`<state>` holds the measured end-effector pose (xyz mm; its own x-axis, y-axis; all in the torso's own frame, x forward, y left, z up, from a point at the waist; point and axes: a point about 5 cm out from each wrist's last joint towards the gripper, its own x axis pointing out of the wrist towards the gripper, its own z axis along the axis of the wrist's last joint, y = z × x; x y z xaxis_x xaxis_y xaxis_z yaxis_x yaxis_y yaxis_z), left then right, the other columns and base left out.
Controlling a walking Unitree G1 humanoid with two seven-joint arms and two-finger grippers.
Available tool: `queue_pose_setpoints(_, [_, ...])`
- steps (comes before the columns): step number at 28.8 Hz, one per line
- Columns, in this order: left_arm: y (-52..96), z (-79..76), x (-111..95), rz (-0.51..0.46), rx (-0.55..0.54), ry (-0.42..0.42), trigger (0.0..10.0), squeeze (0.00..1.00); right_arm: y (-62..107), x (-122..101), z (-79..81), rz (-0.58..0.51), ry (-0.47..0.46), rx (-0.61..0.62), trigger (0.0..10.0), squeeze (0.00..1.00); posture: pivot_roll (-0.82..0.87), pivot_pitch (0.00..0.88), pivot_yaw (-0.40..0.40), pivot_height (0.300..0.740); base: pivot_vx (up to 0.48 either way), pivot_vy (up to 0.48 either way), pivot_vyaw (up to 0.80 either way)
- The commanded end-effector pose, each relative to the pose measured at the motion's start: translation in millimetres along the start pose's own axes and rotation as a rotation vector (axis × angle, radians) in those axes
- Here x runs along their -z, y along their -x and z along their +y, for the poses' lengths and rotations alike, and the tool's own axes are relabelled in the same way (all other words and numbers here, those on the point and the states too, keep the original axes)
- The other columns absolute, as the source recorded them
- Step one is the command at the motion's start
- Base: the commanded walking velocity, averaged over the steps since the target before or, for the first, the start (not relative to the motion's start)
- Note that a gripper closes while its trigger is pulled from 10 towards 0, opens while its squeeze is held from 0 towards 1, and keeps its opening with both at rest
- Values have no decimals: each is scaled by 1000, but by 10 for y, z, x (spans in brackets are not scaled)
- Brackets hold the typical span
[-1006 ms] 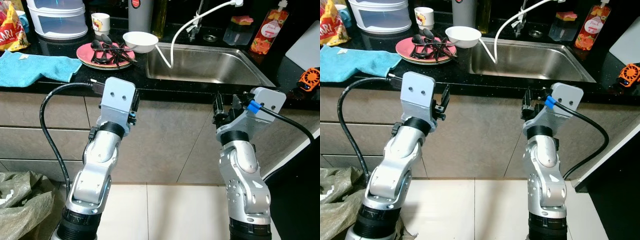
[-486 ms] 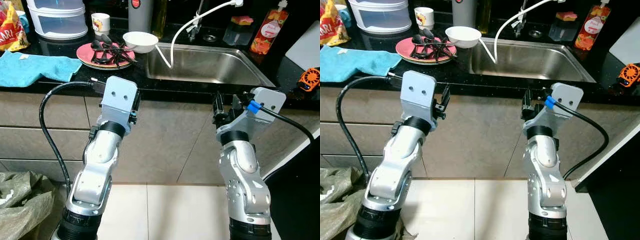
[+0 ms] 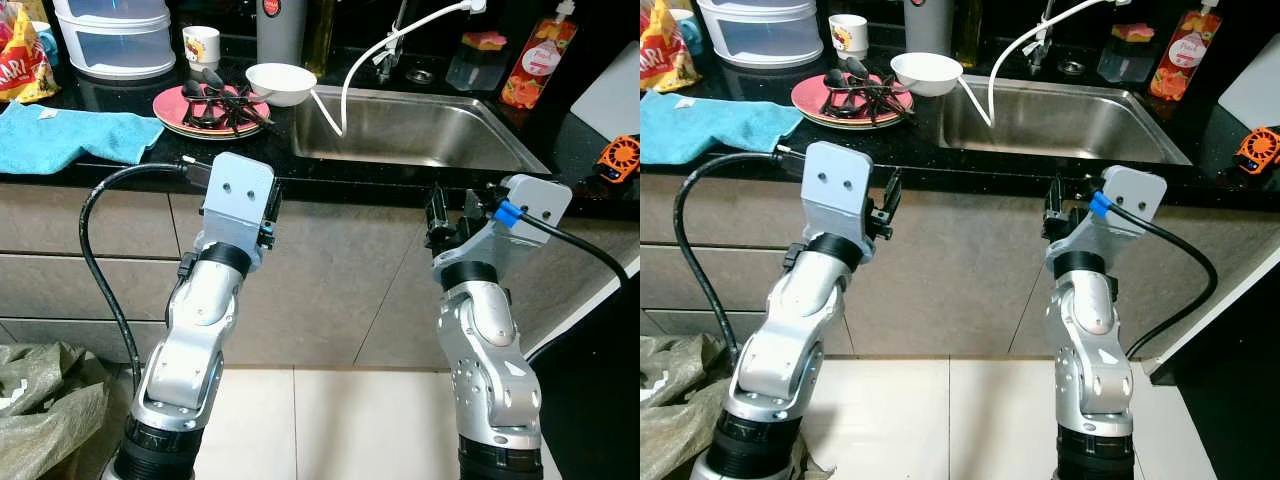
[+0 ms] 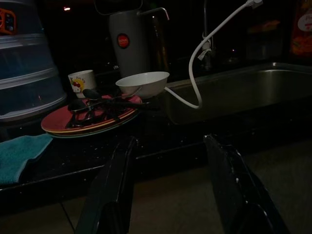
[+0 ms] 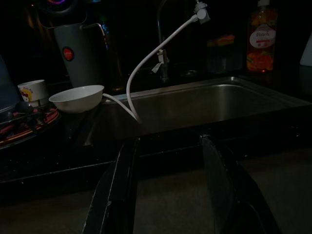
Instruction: Kitchen organization
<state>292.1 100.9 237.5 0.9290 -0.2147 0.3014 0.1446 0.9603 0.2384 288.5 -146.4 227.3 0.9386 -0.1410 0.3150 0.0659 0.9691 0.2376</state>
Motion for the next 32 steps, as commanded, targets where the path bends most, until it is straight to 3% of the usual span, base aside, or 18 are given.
queue_pose_setpoints(1, [10, -14, -28, -9, 14, -2, 10000, 0, 8, 27, -32, 16, 9, 13, 10000, 0, 177, 30, -76, 740, 0, 0, 0])
queue_pose_setpoints(32, [16, -7, -28, -13, 17, -8, 10000, 0, 9, 30, -23, 18, 9, 11, 10000, 0, 176, 33, -78, 740, 336, 0, 0])
